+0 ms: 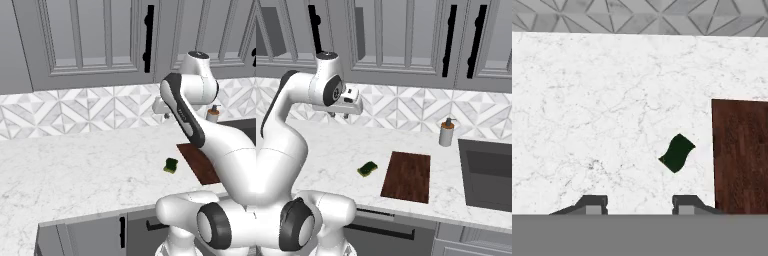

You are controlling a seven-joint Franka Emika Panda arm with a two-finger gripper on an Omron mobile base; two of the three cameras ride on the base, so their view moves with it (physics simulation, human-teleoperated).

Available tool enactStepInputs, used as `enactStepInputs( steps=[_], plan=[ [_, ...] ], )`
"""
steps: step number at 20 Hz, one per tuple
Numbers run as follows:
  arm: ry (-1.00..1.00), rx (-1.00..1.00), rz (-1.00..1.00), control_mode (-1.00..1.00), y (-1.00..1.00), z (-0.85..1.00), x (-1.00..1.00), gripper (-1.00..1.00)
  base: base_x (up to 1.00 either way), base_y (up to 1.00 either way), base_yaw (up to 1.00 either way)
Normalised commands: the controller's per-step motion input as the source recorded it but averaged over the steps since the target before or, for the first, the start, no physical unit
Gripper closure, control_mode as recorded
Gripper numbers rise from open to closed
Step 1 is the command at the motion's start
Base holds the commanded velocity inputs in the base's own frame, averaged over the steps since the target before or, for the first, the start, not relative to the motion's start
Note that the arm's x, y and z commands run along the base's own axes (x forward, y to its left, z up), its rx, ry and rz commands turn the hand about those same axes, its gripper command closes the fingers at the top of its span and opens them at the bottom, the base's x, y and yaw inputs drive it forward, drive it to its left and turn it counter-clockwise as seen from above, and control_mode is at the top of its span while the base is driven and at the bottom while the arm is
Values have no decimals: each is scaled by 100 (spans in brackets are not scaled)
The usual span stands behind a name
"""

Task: Pick up the sponge from the counter and clean the cutting board by briefly scrubbing or pressing down on the cutting board. Once finished, release the sponge.

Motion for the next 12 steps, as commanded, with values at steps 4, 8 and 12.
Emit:
enactStepInputs(
  steps=[4,8,12],
  plan=[
    [1,0,-2,-100,-2,-28,0,-100,0,0,0],
    [0,-10,-14,-100,-1,-76,1,-100,0,0,0],
    [0,0,-20,-100,-4,-73,0,-100,0,0,0]
  ],
)
